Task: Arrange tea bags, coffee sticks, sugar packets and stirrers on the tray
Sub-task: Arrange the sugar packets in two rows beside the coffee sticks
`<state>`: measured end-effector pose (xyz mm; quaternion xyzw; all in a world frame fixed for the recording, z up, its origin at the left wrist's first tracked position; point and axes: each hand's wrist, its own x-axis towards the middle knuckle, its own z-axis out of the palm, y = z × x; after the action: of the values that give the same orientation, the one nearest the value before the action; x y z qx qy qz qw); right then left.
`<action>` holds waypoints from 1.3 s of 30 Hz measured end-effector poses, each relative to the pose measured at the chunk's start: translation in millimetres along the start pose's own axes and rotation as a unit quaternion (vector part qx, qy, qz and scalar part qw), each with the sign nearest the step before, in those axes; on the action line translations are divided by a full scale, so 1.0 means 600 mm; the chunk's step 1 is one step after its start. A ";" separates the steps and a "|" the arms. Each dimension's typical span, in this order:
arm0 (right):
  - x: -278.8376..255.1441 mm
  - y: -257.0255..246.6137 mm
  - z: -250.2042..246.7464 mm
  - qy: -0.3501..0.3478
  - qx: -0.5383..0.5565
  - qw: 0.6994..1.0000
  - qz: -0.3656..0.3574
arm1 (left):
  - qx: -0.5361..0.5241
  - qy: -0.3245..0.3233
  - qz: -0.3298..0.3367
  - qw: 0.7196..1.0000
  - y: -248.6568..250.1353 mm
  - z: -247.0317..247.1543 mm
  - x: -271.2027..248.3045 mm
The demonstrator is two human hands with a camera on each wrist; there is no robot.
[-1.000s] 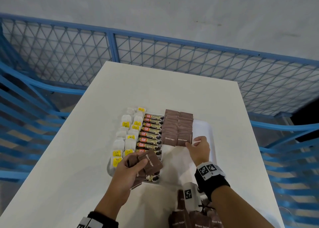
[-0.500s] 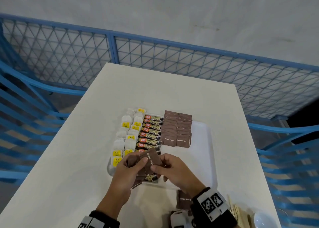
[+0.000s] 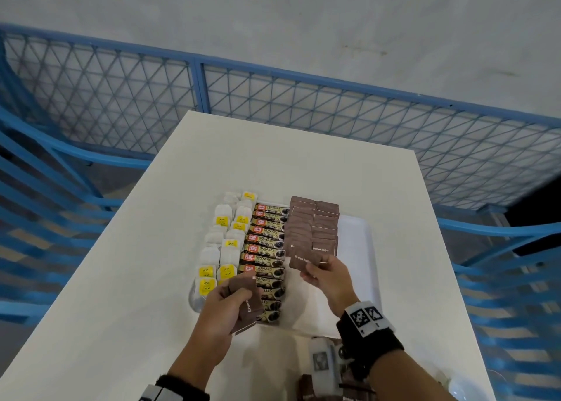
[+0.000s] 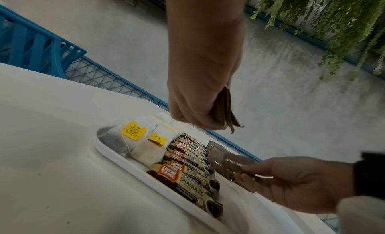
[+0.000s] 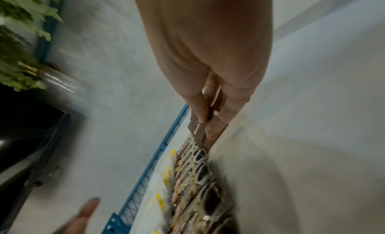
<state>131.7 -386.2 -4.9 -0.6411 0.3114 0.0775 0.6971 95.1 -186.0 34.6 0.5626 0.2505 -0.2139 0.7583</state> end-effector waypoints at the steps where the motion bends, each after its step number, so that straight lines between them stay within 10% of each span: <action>1: 0.009 0.002 0.000 0.012 -0.024 1.000 -0.003 | 0.002 0.000 0.003 1.000 0.000 0.001 0.000; 19: 0.042 0.013 0.025 0.127 -0.231 0.958 -0.114 | -0.026 0.019 0.058 0.998 0.004 -0.005 -0.002; 23: -0.008 -0.009 0.040 0.048 -0.227 0.960 -0.156 | -0.029 0.018 0.054 0.998 0.004 -0.001 -0.004; 29: -0.089 -0.024 0.058 -0.246 -0.128 0.955 -0.101 | -0.028 0.005 0.050 0.998 0.004 0.007 -0.007; 39: -0.104 -0.022 0.049 -0.224 -0.061 0.970 -0.071 | -0.009 -0.070 0.026 0.997 0.003 0.007 -0.017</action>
<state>98.8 -342.7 39.0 -0.6690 0.0951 0.1882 0.7127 88.9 -188.9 43.3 0.5455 0.1846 -0.2309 0.7842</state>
